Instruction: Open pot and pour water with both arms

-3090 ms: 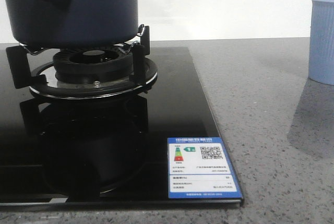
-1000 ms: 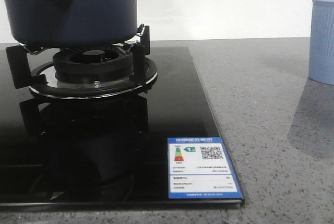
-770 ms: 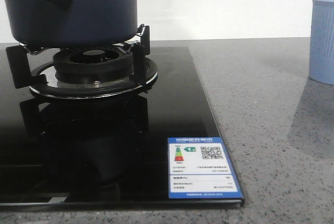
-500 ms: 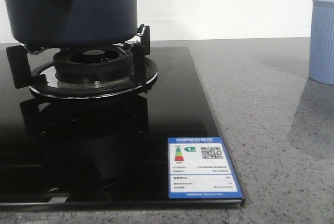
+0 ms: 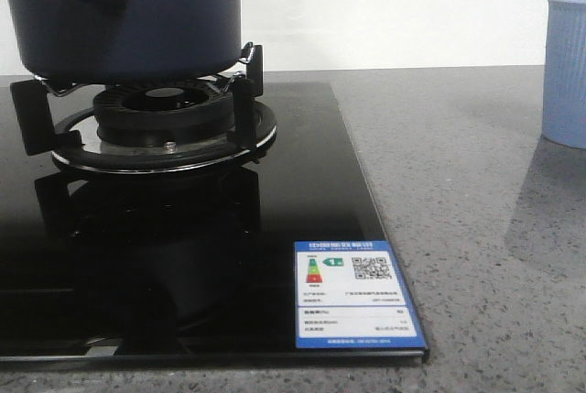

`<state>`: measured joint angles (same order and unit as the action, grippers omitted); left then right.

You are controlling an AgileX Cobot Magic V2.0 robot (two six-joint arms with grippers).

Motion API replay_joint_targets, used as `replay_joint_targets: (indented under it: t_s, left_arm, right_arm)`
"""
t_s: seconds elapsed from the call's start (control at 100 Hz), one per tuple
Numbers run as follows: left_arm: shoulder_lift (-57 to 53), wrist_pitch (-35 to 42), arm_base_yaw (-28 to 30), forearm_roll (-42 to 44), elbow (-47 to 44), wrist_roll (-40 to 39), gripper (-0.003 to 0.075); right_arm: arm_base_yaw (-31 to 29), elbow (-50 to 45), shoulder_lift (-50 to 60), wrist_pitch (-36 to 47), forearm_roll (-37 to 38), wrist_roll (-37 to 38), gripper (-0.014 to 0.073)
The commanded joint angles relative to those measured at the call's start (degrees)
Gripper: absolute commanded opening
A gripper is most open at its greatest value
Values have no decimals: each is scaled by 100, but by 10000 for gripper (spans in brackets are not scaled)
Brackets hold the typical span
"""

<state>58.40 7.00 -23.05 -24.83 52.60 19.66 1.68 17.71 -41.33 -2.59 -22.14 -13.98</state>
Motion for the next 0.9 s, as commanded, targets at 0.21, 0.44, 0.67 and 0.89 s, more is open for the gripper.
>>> replay_joint_targets:
  t_s: [0.21,0.44,0.67,0.89]
  left_arm:
    - [-142,524,27,59,234,8,372]
    - [-142,524,27,59,234,8,372]
    - [-142,524,27,59,234,8,372]
    - [-142,524,27,59,234,8,372]
  right_arm:
    - [11,153,-31,748,-9,-59,429]
    - [11,153,-354,1115,-9,-59,429]
    - [366,153,-828,1585,-9,-59,375]
    - [789,153,-1185,2002,317,-59,402]
